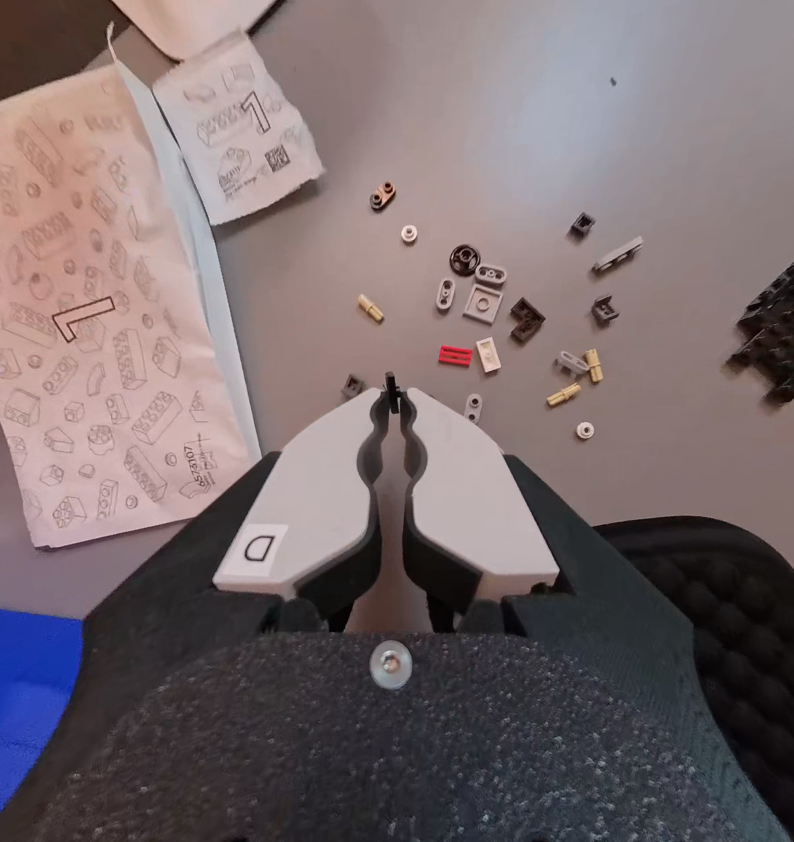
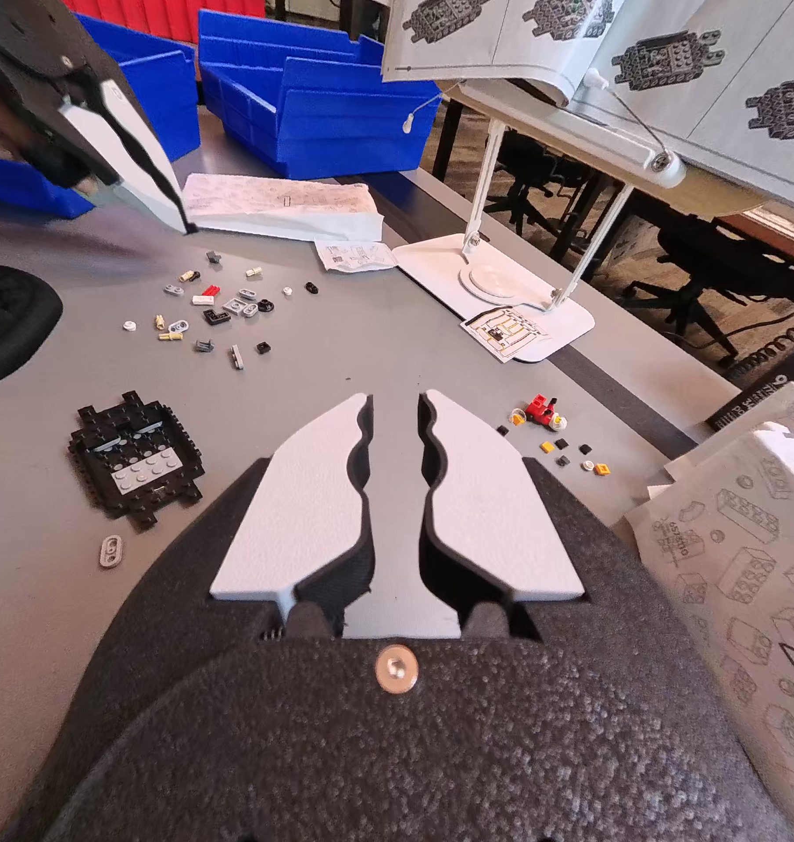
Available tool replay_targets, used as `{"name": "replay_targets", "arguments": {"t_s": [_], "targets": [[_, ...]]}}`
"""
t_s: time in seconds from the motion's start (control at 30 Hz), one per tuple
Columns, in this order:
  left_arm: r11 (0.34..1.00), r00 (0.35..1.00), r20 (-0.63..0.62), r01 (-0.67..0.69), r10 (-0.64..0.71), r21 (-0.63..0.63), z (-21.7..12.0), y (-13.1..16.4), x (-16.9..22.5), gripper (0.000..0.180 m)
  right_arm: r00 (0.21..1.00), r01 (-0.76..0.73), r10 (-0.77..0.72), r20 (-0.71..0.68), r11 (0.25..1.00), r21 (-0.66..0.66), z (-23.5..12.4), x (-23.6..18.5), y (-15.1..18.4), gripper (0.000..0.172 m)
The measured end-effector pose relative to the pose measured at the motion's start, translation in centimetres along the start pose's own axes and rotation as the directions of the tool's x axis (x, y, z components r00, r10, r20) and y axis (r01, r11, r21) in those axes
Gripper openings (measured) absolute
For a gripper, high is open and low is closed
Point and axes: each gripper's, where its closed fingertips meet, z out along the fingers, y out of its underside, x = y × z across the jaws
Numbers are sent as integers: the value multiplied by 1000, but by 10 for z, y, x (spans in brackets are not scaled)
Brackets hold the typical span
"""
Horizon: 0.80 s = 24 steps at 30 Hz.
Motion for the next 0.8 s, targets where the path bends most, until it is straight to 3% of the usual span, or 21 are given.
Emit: {"name": "replay_targets", "arguments": {"t_s": [0.17, 0.27, 0.37, 0.47, 0.57, 0.67, 0.8], "targets": [[996, 1000, 22, -2, 4, -88, 3, 16, -4, 4, 1000, 8, -8, -1, 1000, -19, 2, -1, 5, 17], [999, 997, 76, -21, 25, -48, -15, 9, -5, 4, 1000, -1, 0, -19, 1000, -22, 1, 4, 6, 17], [995, 965, 264, -19, -8, 100, -58, -11, -27, 4, 999, -19, 18, -47, 1000, -14, -1, 10, 6, 16], [956, 847, 514, -22, -138, 294, -120, -22, -70, 4, 995, -45, 45, -83, 999, 1, -3, 19, 5, 15], [953, 713, 642, 130, -282, 274, -150, 21, -117, 4, 980, -76, 75, -183, 997, 3, -10, 39, 6, 13], [926, 701, 614, 342, -363, 158, -135, 74, -136, 6, 941, -136, 125, -314, 991, -14, -26, 71, 14, 13], [907, 720, 584, 414, -376, 74, -118, 95, -137, 28, 876, -225, 198, -441, 974, -9, -55, 111, 28, 13]]}}
